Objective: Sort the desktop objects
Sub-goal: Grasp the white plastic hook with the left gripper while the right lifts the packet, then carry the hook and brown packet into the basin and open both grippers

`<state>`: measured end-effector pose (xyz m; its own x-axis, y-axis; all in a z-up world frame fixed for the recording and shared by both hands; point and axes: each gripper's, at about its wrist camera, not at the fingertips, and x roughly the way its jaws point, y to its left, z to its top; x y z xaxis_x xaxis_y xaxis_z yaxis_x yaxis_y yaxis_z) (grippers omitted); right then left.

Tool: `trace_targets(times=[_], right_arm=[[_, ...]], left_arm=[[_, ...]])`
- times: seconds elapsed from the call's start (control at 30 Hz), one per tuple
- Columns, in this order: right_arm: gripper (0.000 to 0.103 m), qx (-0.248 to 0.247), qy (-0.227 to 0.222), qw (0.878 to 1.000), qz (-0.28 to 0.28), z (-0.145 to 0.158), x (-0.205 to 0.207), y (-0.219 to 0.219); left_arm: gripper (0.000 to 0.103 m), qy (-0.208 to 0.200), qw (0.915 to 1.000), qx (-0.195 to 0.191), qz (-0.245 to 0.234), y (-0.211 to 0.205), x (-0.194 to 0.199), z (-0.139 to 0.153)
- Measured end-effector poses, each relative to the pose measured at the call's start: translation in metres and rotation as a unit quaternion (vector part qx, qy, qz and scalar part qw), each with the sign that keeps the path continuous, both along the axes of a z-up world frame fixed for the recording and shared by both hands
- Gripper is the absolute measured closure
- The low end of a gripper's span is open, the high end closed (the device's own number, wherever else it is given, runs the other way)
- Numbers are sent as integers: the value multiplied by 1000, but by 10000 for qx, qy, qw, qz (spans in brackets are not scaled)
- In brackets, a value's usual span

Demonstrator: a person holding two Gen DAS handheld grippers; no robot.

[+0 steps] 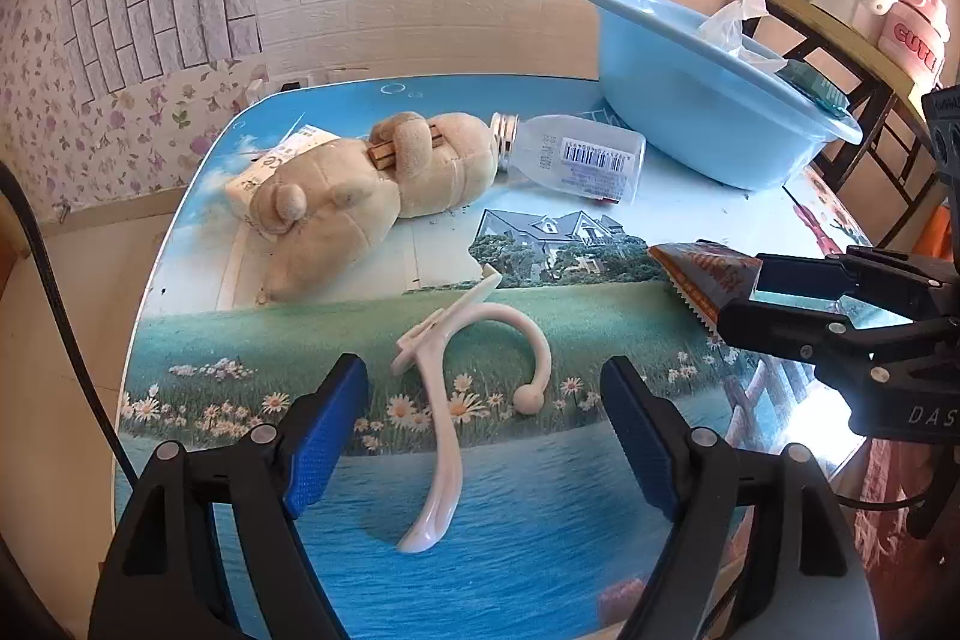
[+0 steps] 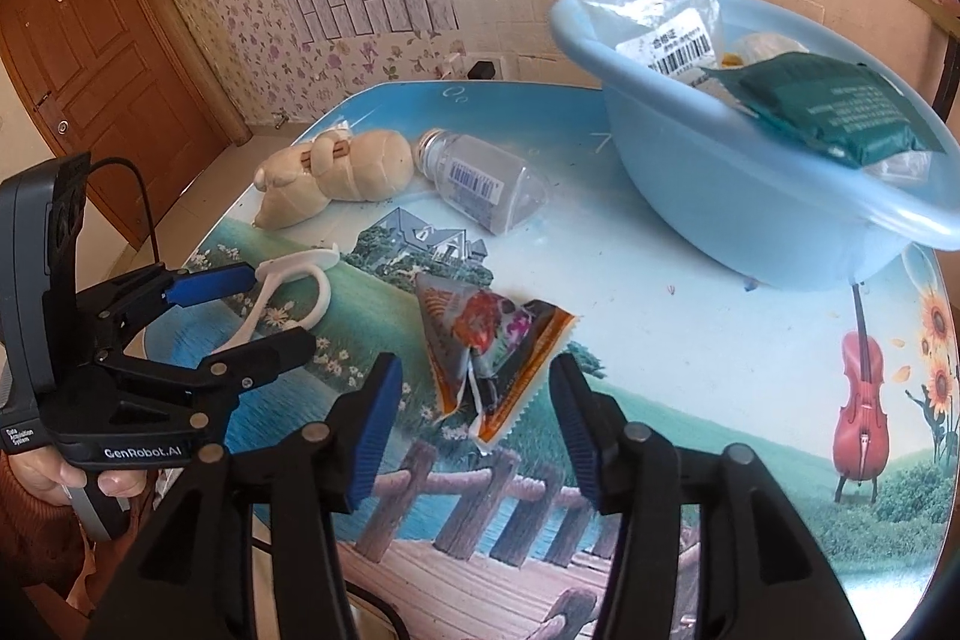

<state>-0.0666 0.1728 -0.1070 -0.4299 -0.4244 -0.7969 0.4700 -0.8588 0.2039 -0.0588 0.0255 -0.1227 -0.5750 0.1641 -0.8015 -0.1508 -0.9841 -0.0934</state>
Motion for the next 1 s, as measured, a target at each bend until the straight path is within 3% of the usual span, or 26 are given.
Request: trace_targets(times=[0.2, 0.27, 0.3, 0.33, 0.43, 0.63, 1.0], right_arm=[[52, 123, 16, 9999, -39, -7, -6, -10], [52, 123, 60, 9999, -18, -7, -6, -11], [55, 144, 84, 9999, -8, -7, -6, -11], [69, 197, 129, 9997, -33, -7, -6, -9], [73, 11, 109, 9999, -100, -5, -7, -2], [74, -119, 293, 9995, -23, 9, 2, 3], [75, -613, 1004, 9930, 42, 67, 24, 19]], left_arm=[[24, 234, 9995, -197, -23, 9, -6, -4], [49, 362, 9988, -322, -2, 10, -5, -3], [49, 349, 9990, -267, -1, 8, -6, -2], [49, 346, 9992, -210, 7, 6, -7, -2], [49, 321, 9993, -184, 48, 2, -8, -2], [49, 480, 9987, -126, 115, -4, -2, 14], [49, 1086, 9941, -37, 34, 3, 3, 72]])
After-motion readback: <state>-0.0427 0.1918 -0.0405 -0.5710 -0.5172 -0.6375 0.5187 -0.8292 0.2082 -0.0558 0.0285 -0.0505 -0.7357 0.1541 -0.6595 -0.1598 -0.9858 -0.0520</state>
